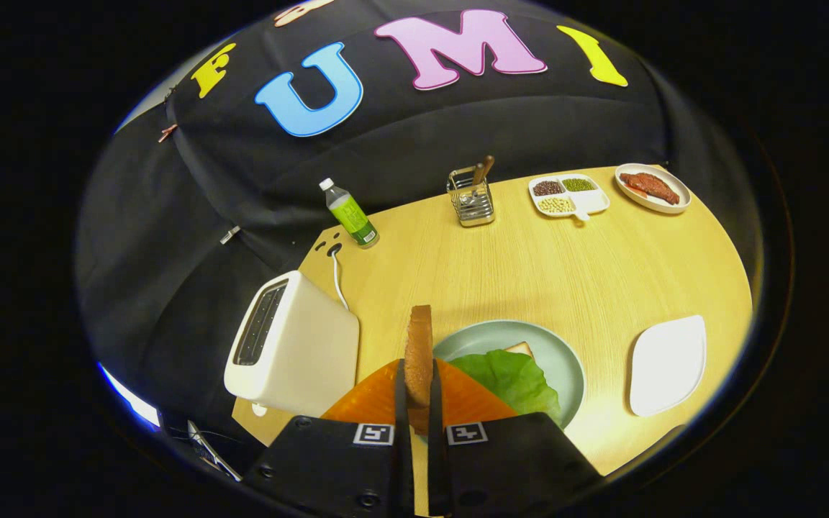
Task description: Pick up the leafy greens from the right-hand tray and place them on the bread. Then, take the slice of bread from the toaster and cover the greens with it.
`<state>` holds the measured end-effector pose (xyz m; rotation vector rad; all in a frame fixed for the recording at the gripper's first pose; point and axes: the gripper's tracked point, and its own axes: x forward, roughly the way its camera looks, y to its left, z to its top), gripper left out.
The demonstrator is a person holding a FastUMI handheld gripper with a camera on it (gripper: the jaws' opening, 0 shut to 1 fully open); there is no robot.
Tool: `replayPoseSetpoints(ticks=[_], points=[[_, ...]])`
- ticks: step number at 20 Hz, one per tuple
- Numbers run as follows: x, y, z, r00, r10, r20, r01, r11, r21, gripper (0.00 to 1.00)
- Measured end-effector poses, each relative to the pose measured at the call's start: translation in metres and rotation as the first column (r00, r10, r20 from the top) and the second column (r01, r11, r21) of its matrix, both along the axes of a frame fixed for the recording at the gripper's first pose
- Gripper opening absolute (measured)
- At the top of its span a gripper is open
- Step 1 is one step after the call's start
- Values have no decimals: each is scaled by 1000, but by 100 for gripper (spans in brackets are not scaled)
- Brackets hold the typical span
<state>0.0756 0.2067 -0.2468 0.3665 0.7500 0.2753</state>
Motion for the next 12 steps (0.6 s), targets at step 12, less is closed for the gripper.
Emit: replayPoseSetpoints(ticks=[12], points=[[2,-38,-41,997,-47,-55,45,998,-37,15]])
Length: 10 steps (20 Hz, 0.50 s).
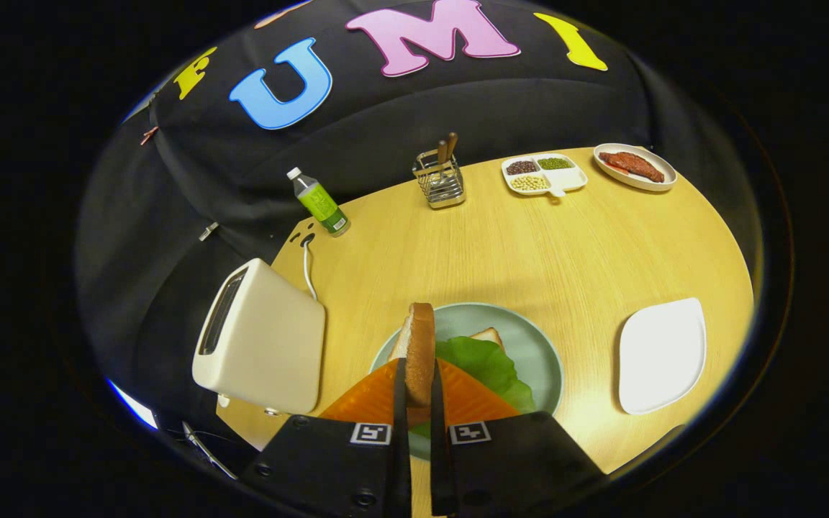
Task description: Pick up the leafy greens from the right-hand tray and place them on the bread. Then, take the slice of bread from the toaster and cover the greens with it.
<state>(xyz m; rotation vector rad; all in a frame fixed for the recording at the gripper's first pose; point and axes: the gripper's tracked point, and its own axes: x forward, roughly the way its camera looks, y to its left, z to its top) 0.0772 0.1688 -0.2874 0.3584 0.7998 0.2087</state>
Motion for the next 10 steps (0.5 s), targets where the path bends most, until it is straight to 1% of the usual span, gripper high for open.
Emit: replayPoseSetpoints(ticks=[2,3,7,8,9,10], points=[[-2,-9,-9,999,-29,-28,29,1000,-6,20],[-5,-15,-17,998,-39,-49,38,999,-16,30],[-9,-38,-35,995,-73,-63,67,993,-96,52],[-11,-41,-36,995,-75,-61,68,992,-105,59],[-11,-45,-35,995,-77,-56,71,991,-113,68],[-11,-50,-33,995,-82,-49,75,990,-122,73]])
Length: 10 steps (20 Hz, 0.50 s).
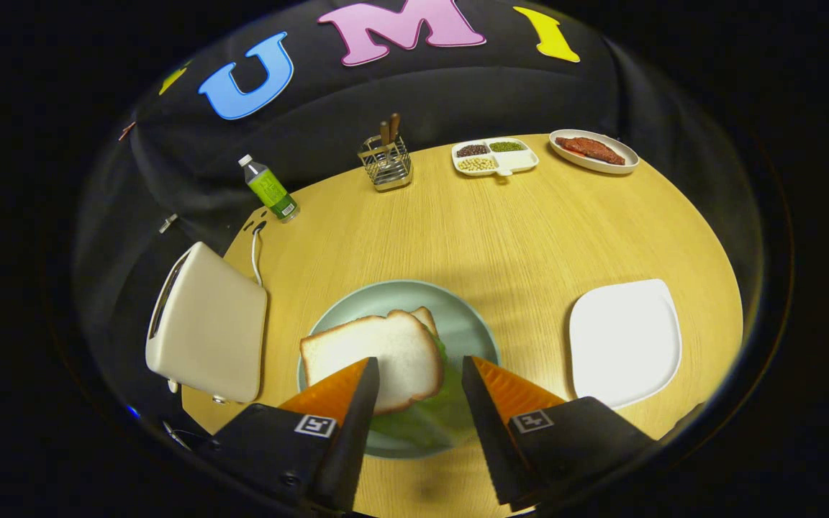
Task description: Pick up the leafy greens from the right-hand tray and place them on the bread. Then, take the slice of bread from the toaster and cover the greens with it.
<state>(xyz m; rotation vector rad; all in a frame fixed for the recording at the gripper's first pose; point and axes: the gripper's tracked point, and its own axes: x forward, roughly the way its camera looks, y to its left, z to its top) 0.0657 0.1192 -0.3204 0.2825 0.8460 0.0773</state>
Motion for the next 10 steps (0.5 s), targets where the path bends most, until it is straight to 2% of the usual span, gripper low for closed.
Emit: replayPoseSetpoints(ticks=[1,3,7,10], points=[[2,-6,3,1000,-8,11,8,1000,-16,89],[4,-18,17,998,-27,49,29,999,-40,99],[6,-46,66,982,-57,180,77,992,-102,99],[6,-71,117,950,-64,307,117,981,-158,99]])
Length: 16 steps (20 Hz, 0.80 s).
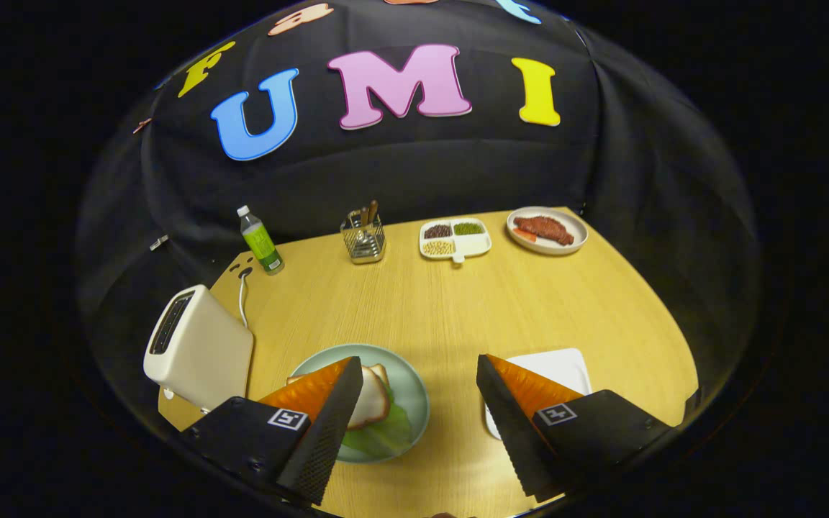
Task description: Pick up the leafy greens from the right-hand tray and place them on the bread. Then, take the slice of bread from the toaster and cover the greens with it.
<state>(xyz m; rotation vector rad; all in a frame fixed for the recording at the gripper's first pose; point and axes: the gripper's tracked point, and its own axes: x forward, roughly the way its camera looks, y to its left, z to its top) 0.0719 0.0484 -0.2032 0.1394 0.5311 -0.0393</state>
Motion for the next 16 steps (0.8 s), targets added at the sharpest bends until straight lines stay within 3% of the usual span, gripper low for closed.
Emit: replayPoseSetpoints(ticks=[5,9,16], points=[[-11,-29,89,979,-21,202,41,995,-93,99],[-30,-34,150,942,-36,332,76,991,-107,99],[-76,-32,207,879,-61,472,130,985,-113,98]])
